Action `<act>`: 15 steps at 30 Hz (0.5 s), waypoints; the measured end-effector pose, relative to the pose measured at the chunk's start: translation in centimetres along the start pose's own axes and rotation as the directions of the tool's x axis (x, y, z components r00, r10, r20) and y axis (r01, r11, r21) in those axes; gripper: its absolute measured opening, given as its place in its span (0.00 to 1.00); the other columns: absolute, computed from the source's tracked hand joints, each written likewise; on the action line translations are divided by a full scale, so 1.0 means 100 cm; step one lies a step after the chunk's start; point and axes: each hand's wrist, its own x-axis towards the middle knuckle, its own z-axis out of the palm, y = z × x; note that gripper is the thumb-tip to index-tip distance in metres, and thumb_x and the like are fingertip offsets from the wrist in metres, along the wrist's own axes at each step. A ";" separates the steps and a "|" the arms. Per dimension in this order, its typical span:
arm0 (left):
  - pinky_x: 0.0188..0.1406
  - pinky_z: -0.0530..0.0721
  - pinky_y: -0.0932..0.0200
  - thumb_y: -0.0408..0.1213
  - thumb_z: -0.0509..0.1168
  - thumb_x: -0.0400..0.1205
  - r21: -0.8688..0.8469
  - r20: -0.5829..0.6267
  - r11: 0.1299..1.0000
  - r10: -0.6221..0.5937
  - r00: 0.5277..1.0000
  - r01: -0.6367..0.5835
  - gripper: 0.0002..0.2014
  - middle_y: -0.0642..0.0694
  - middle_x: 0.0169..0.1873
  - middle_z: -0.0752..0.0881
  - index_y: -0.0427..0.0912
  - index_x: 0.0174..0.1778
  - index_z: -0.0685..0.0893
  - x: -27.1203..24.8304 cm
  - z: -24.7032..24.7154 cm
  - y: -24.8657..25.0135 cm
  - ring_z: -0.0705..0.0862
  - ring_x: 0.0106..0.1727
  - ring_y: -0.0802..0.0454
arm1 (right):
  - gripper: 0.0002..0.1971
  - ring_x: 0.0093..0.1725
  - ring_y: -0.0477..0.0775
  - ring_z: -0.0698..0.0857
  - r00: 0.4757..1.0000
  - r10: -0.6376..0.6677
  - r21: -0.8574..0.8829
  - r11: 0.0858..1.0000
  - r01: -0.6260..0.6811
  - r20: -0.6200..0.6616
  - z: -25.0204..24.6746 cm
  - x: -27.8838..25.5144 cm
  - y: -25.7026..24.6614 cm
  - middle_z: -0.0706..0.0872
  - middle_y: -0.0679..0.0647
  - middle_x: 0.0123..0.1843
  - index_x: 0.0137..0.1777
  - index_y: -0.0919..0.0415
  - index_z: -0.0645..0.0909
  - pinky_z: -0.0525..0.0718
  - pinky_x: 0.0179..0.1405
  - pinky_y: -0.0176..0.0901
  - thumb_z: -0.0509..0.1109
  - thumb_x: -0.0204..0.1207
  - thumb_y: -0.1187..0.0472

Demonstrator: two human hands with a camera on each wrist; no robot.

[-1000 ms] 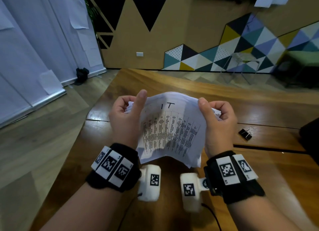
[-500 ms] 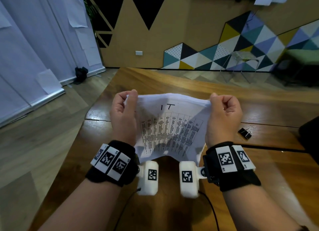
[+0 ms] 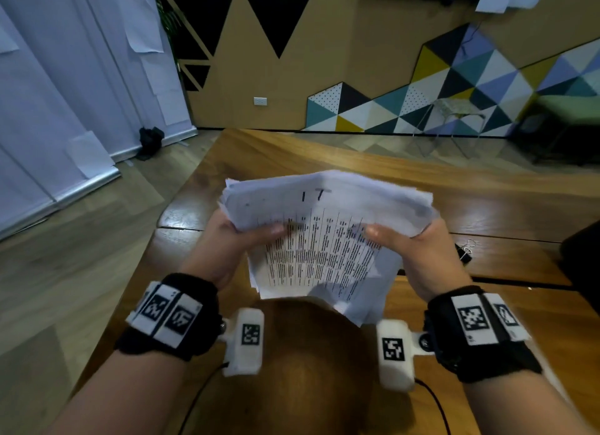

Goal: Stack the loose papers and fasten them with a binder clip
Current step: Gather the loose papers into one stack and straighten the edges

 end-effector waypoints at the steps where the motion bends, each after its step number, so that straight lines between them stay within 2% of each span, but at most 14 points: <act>1: 0.48 0.89 0.50 0.33 0.80 0.58 0.017 0.021 1.000 -0.014 1.000 0.014 0.30 0.39 0.50 0.90 0.39 0.58 0.84 -0.003 -0.002 -0.002 0.89 0.52 0.43 | 0.29 0.55 0.52 0.90 0.999 0.032 -0.017 0.999 -0.032 0.005 -0.004 -0.001 0.006 0.92 0.53 0.54 0.59 0.60 0.81 0.88 0.50 0.45 0.80 0.55 0.69; 2: 0.47 0.89 0.50 0.33 0.80 0.58 0.044 0.028 0.998 -0.042 0.999 0.040 0.30 0.40 0.50 0.90 0.40 0.58 0.85 -0.005 -0.002 -0.007 0.89 0.51 0.43 | 0.27 0.54 0.50 0.91 0.997 0.076 -0.043 0.996 -0.076 0.012 -0.005 -0.003 0.016 0.92 0.52 0.52 0.56 0.58 0.82 0.88 0.51 0.46 0.80 0.54 0.69; 3: 0.47 0.89 0.47 0.34 0.80 0.60 0.072 0.019 0.995 -0.069 0.997 0.067 0.28 0.39 0.49 0.90 0.40 0.57 0.85 -0.005 -0.001 -0.013 0.89 0.52 0.41 | 0.26 0.54 0.51 0.91 0.992 0.126 -0.071 0.990 -0.124 0.024 -0.005 -0.006 0.029 0.93 0.52 0.52 0.55 0.56 0.84 0.87 0.54 0.50 0.80 0.55 0.70; 5: 0.52 0.87 0.36 0.35 0.78 0.64 0.105 -0.042 0.989 -0.105 0.994 0.109 0.20 0.35 0.49 0.90 0.40 0.53 0.88 -0.005 0.004 -0.025 0.89 0.52 0.34 | 0.25 0.58 0.54 0.89 0.977 0.212 -0.129 0.970 -0.208 0.019 -0.002 -0.012 0.059 0.92 0.55 0.55 0.56 0.56 0.84 0.84 0.62 0.62 0.80 0.59 0.72; 7: 0.56 0.85 0.29 0.33 0.76 0.69 0.109 -0.125 0.982 -0.141 0.982 0.155 0.15 0.33 0.50 0.91 0.37 0.52 0.88 -0.004 0.010 -0.029 0.89 0.53 0.32 | 0.21 0.58 0.51 0.89 0.968 0.248 -0.188 0.950 -0.249 -0.029 -0.002 -0.015 0.082 0.92 0.50 0.55 0.54 0.52 0.85 0.83 0.64 0.64 0.77 0.65 0.74; 9: 0.53 0.87 0.36 0.28 0.74 0.73 0.130 -0.130 0.979 -0.139 0.982 0.156 0.12 0.36 0.48 0.92 0.35 0.52 0.87 -0.003 0.011 -0.023 0.90 0.51 0.38 | 0.18 0.59 0.49 0.88 0.966 0.246 -0.239 0.936 -0.259 -0.083 -0.003 -0.013 0.089 0.91 0.48 0.54 0.53 0.50 0.84 0.83 0.65 0.60 0.74 0.70 0.73; 12: 0.45 0.90 0.55 0.26 0.77 0.68 0.217 -0.132 0.972 -0.059 0.990 0.087 0.15 0.48 0.41 0.94 0.41 0.49 0.87 -0.003 -0.001 0.004 0.91 0.45 0.53 | 0.13 0.60 0.57 0.87 0.965 0.238 -0.433 0.863 -0.260 -0.107 -0.008 -0.003 0.076 0.90 0.55 0.57 0.58 0.60 0.84 0.85 0.59 0.52 0.72 0.74 0.68; 13: 0.45 0.90 0.56 0.27 0.78 0.66 0.260 -0.122 0.964 -0.023 0.992 0.054 0.17 0.48 0.42 0.93 0.42 0.49 0.87 -0.003 -0.007 0.014 0.91 0.45 0.53 | 0.11 0.57 0.59 0.88 0.969 0.226 -0.540 0.806 -0.242 -0.097 -0.011 0.003 0.065 0.90 0.57 0.54 0.57 0.63 0.84 0.86 0.53 0.48 0.72 0.75 0.65; 15: 0.45 0.90 0.54 0.28 0.79 0.67 0.387 -0.076 0.921 -0.006 0.997 0.035 0.17 0.44 0.46 0.92 0.45 0.49 0.87 -0.004 -0.017 0.032 0.91 0.47 0.48 | 0.08 0.49 0.59 0.89 0.980 0.195 -0.771 0.619 -0.148 -0.031 -0.012 0.012 0.038 0.90 0.57 0.48 0.52 0.63 0.85 0.85 0.43 0.43 0.71 0.76 0.60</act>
